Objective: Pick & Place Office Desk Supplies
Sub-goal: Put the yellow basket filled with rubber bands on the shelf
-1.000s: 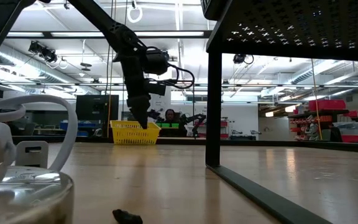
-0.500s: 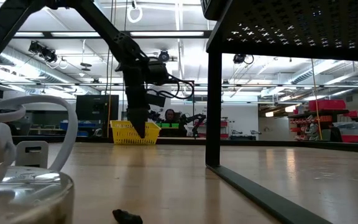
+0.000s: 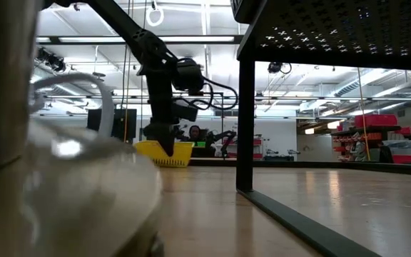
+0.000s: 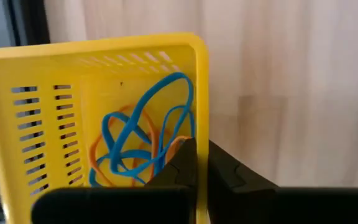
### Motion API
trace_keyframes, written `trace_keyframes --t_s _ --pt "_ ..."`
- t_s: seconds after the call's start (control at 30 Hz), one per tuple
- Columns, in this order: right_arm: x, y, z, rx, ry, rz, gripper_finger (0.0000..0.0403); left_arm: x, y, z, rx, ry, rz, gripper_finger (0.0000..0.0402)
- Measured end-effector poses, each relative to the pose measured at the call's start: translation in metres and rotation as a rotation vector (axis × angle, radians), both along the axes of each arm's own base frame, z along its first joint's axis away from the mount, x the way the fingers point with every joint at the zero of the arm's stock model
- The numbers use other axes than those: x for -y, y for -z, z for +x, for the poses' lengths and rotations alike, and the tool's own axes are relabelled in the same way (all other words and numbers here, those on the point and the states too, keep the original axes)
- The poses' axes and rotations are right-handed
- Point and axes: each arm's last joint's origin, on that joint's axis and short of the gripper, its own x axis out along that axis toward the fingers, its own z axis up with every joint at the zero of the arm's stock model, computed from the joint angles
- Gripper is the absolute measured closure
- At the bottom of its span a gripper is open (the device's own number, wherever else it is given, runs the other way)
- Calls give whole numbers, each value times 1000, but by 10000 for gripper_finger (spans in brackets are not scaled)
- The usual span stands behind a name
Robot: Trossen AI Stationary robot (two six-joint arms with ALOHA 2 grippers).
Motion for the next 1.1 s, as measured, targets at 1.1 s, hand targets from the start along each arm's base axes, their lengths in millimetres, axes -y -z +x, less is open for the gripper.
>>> trace_keyframes --t_s 1.1 --pt "-8 -3 13 -9 -344 -68 184 109 -99 -9 94 657 51 392"
